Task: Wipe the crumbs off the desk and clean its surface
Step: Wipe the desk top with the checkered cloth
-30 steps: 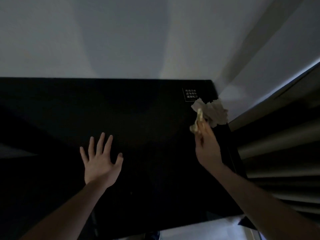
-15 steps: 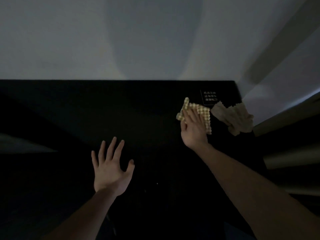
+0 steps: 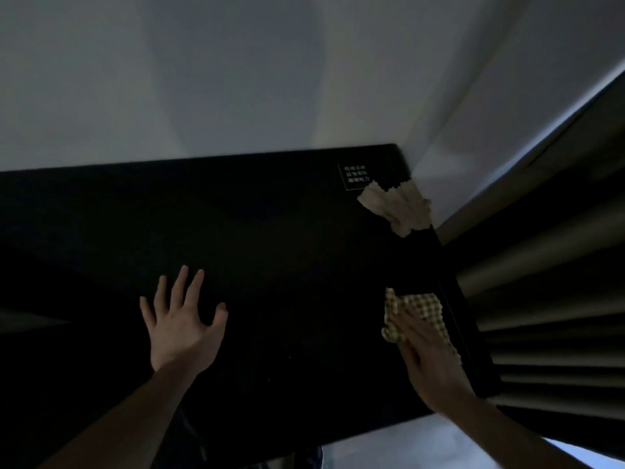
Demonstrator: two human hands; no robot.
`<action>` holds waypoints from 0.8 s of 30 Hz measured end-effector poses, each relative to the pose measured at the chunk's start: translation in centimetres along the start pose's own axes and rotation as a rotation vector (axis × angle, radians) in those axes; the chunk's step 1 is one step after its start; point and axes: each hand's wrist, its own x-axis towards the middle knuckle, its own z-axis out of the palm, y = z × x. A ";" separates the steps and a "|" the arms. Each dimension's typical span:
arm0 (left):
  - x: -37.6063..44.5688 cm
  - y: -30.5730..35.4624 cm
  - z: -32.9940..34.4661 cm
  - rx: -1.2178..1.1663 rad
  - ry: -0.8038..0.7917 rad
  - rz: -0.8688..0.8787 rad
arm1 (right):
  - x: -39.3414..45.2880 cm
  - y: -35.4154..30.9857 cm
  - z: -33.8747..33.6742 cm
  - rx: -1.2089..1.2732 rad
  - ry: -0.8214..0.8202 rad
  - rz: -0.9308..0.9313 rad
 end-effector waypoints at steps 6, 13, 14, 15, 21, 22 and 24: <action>-0.2 0.2 -0.1 0.012 -0.014 0.005 | 10.2 1.7 -2.1 -0.065 0.089 0.179; -0.4 0.4 -0.8 0.040 -0.111 0.011 | 4.7 -2.7 3.4 -0.228 0.113 0.255; -0.4 0.5 -0.9 0.045 -0.149 0.001 | 2.7 -3.4 3.7 -0.202 0.077 0.241; -0.6 0.6 -1.1 0.052 -0.176 -0.006 | 0.6 -3.9 4.1 -0.193 0.062 0.218; -1.9 2.0 -2.5 0.108 -0.290 -0.024 | -11.1 -6.1 5.8 -0.081 -0.003 0.186; -2.7 2.4 -2.9 0.098 -0.318 -0.008 | -12.5 -6.5 5.7 -0.055 -0.019 0.216; -5.1 3.3 -3.7 0.076 -0.356 0.079 | -14.1 -7.6 4.8 0.037 -0.046 0.302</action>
